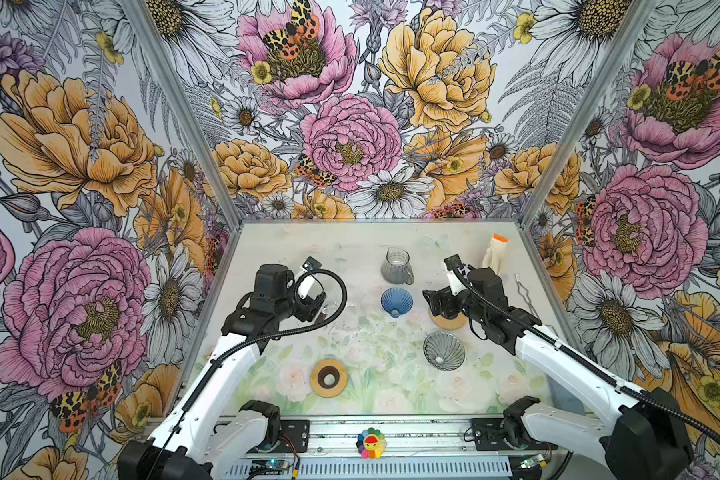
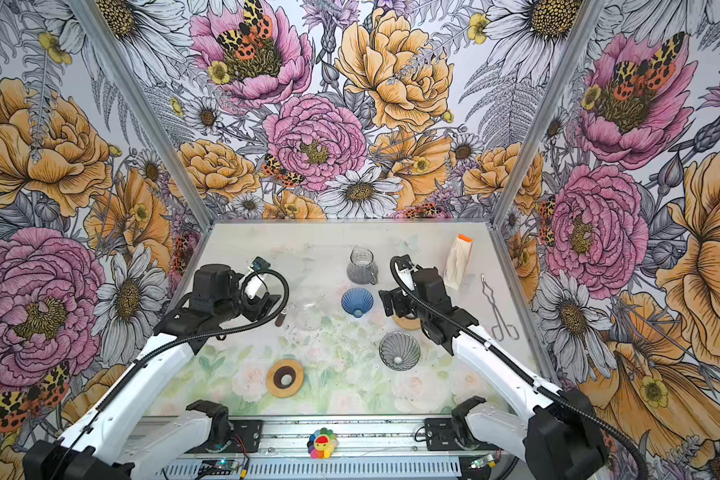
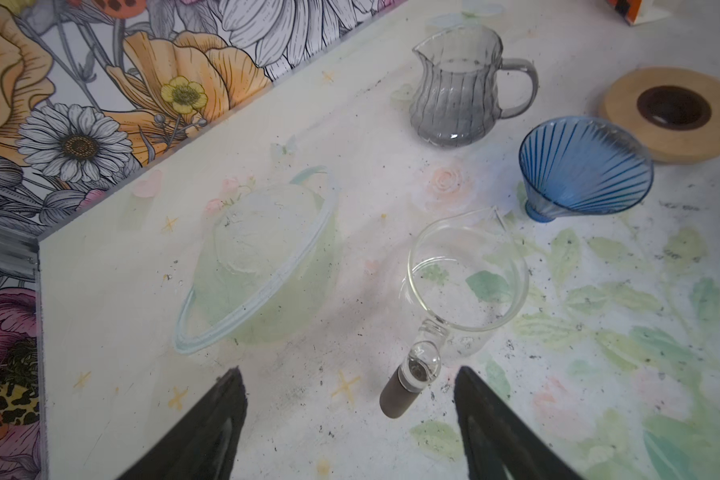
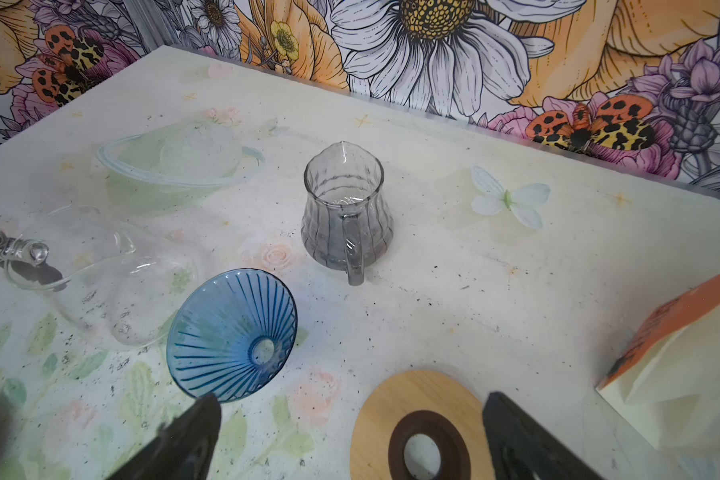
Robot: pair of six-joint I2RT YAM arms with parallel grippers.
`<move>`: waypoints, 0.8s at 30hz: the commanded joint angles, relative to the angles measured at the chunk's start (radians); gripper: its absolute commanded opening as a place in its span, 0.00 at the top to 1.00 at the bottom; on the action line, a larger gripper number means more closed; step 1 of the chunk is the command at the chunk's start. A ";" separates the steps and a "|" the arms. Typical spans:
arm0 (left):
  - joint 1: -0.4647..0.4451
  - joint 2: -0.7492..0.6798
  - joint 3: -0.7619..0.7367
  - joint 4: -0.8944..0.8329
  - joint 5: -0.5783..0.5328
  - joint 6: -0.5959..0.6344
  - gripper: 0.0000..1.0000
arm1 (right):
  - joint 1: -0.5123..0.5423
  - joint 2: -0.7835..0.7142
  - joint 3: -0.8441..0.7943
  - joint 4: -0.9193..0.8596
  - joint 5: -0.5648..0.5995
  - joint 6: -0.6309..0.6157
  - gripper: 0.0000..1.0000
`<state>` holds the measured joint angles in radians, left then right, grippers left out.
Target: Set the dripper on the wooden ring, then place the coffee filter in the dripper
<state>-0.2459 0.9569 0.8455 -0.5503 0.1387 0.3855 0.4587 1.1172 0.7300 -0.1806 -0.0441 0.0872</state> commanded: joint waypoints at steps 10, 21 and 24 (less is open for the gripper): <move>0.001 -0.150 0.062 -0.184 -0.037 -0.548 0.12 | 0.059 -0.051 0.029 -0.039 -0.030 -0.028 0.01; -0.115 -0.154 0.051 -0.395 -0.080 -0.954 0.19 | 0.101 -0.083 0.040 -0.096 -0.092 -0.038 0.00; -0.173 -0.156 0.015 -0.411 -0.083 -1.068 0.21 | 0.116 -0.081 0.054 -0.125 -0.151 -0.024 0.01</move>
<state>-0.3801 0.8059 0.8860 -0.9085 0.0734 -0.5079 0.5591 1.0523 0.7425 -0.2737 -0.1291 0.0612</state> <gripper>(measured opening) 0.797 0.994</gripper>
